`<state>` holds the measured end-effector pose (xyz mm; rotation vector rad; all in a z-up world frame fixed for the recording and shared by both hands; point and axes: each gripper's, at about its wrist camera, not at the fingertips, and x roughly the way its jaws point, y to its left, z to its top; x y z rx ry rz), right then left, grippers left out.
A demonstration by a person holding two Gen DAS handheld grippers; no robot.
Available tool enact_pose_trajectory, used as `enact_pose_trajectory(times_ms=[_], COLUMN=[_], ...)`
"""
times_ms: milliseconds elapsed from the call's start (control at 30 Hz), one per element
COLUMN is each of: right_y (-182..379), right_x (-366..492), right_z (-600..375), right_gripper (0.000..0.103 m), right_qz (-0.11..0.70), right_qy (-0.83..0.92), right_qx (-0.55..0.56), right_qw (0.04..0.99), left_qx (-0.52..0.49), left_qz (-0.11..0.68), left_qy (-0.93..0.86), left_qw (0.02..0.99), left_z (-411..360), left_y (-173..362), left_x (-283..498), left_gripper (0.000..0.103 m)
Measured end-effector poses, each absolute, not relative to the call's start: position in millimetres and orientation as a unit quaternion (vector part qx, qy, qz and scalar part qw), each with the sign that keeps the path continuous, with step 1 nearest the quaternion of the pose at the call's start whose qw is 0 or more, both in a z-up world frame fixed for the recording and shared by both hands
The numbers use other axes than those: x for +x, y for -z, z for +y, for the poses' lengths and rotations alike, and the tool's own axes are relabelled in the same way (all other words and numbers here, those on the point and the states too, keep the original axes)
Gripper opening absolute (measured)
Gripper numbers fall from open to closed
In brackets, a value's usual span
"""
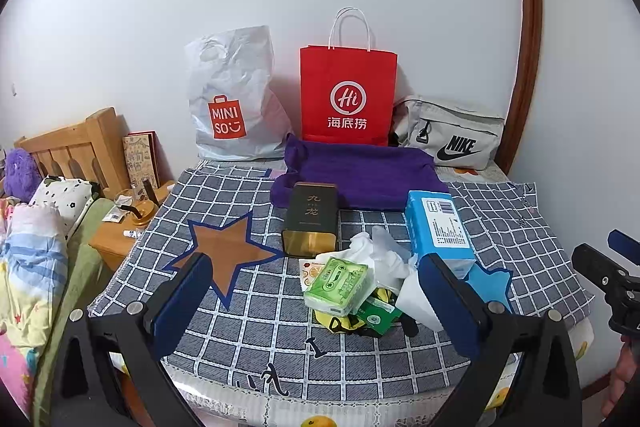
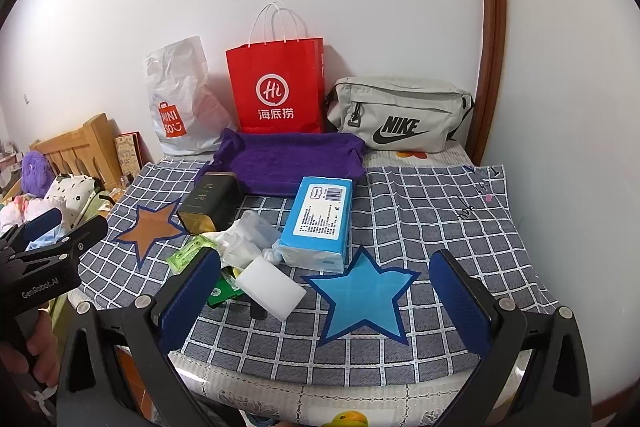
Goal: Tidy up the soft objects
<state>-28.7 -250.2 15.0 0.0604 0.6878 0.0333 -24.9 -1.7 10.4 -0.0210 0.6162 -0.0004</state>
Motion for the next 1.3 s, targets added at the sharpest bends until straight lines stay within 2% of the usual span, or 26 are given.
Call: enact_pose_trajectory(times_ms=[1300], right_y=[-20.6], right_x=[-33.3], right_z=[-248.6], right_gripper=[0.103], right_qz=[0.324], right_qy=[-0.021], right_qx=[0.029], right_qw=[0.945], left_qx=[0.001], left_qz=[0.302], left_qy=[-0.002], left_qw=[0.953], left_z=[-0.3], left_y=[-16.3], left_x=[-26.9], left_gripper=[0.103])
